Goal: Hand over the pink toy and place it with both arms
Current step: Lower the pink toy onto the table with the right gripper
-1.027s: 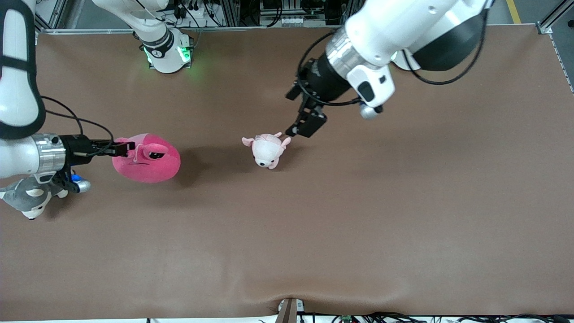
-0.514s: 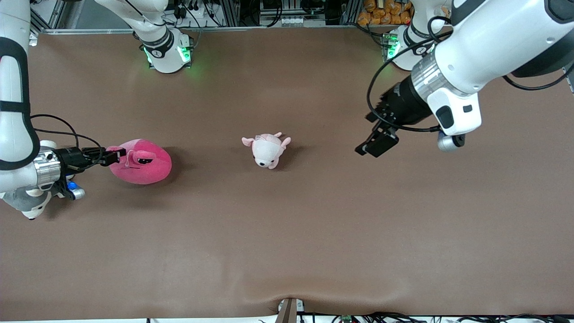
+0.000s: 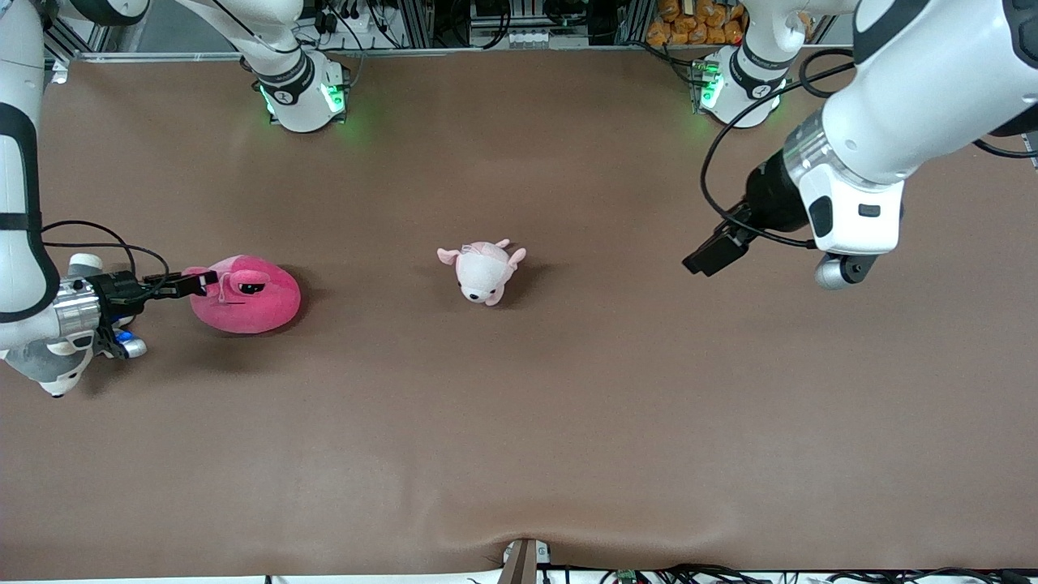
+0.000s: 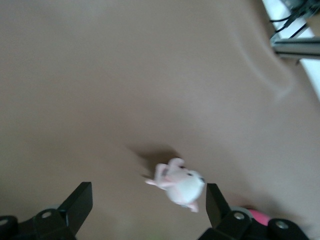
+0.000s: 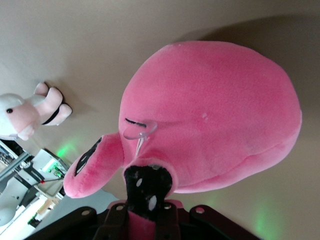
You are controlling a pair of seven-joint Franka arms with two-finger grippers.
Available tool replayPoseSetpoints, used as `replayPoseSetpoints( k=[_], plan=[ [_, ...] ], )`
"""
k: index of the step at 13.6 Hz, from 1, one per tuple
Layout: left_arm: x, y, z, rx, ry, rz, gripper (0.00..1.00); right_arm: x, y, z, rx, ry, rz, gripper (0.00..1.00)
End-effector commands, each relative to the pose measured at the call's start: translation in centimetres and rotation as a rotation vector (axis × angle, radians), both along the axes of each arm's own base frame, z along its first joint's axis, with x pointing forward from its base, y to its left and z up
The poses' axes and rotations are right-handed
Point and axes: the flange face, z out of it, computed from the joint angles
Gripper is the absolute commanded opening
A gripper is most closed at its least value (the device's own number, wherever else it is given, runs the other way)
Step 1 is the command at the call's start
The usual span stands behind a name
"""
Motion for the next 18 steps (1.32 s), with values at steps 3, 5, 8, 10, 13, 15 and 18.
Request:
replayPoseSetpoints(
  k=[3, 5, 8, 10, 13, 15, 18],
  plan=[
    [-1.3, 2.6, -0.3, 0.193, 0.005, -0.255, 1.0, -0.5, -0.4, -1.2, 0.141, -0.033, 0.118, 0.0],
    [-1.9, 3.8, 1.3, 0.196, -0.014, -0.287, 1.0, -0.5, -0.2, -1.0, 0.166, -0.029, 0.12, 0.0],
    [-1.5, 6.1, 1.4, 0.193, -0.01, -0.409, 1.0, -0.6, -0.3, -1.3, 0.18, -0.04, 0.131, 0.21],
    [-1.3, 8.0, 1.4, 0.189, 0.005, -0.436, 1.0, -0.6, -0.5, -1.5, 0.202, -0.065, 0.16, 1.0],
    [-1.0, 10.7, 0.7, 0.198, 0.037, -0.472, 1.0, 0.0, -0.7, -0.4, 0.184, -0.089, 0.173, 1.0],
    [-0.9, 11.8, 0.7, 0.193, 0.036, -0.509, 1.0, 0.9, -0.1, 1.1, 0.145, -0.114, 0.205, 1.0],
    [-0.8, 11.9, 0.2, 0.207, 0.042, -0.549, 1.0, 2.5, 2.5, 3.8, 0.033, -0.148, 0.319, 1.0]
  ],
)
